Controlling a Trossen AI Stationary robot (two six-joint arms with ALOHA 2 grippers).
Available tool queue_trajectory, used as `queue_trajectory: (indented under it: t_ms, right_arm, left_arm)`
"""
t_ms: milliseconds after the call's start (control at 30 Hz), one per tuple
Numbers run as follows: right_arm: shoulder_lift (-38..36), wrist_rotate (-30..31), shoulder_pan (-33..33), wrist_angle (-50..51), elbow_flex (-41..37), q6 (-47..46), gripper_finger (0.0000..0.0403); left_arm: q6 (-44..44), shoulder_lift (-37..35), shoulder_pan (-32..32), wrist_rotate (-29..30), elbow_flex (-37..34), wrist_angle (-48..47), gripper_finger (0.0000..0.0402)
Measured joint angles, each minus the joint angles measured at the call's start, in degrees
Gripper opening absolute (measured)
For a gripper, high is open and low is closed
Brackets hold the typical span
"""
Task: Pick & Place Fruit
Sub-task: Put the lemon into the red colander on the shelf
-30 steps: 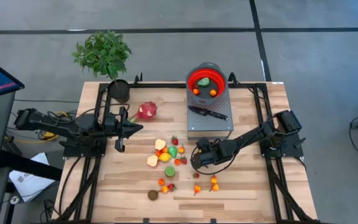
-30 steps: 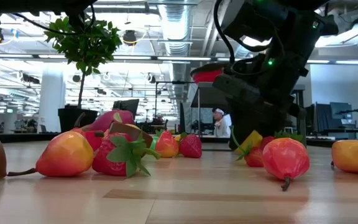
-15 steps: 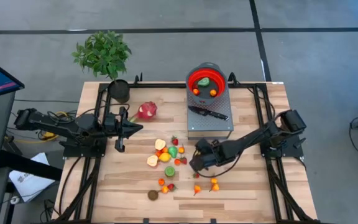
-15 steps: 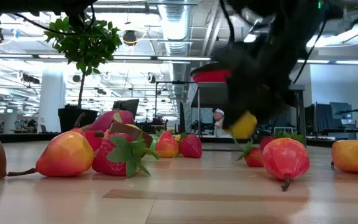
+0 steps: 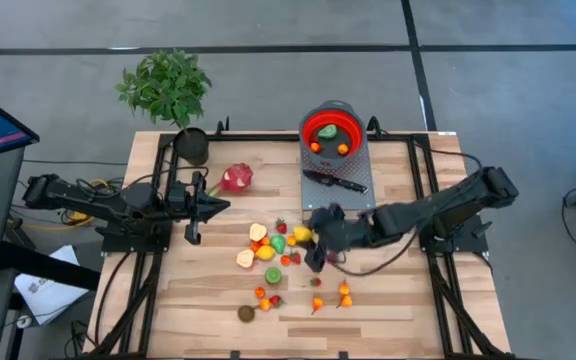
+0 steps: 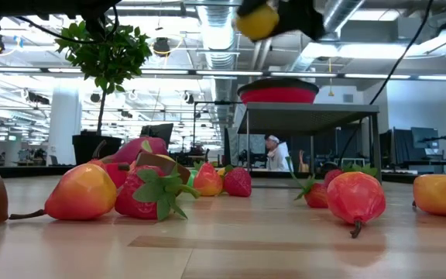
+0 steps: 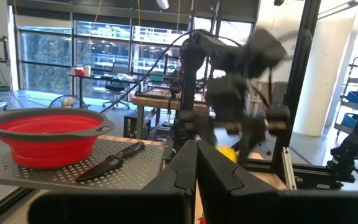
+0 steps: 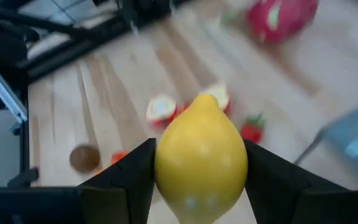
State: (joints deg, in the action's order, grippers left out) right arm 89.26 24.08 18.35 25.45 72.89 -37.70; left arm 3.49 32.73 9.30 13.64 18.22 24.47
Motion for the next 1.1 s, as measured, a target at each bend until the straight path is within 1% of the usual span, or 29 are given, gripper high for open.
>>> queue_trajectory:
  t_ms: [167,367,600,833,933,1100]
  right_arm:
    - [-2.9,0.0,-5.0,3.6,4.2,9.4,0.0196]
    - [-5.5,0.0,-13.2,8.7,8.4,19.9,0.0197]
    - [-7.2,0.0,-24.3,10.6,8.9,30.3,0.0196]
    - [-5.4,-0.5,-35.1,12.7,8.9,36.1,0.0197]
    - [-3.9,-3.3,-38.9,12.9,8.9,37.6,0.0197]
    - [-0.7,-10.3,-43.9,13.9,8.9,39.1,0.0197]
  left_arm:
    - [0.0,0.0,0.0,0.0,0.0,0.0,0.0003]
    - [0.0,0.0,0.0,0.0,0.0,0.0,0.0003]
    - [0.0,0.0,0.0,0.0,0.0,0.0,0.0003]
    - [-0.2,0.0,0.0,0.0,0.0,0.0,0.0003]
    - [-0.2,0.0,0.0,0.0,0.0,0.0,0.0003]
    - [-0.2,0.0,0.0,0.0,0.0,0.0,0.0003]
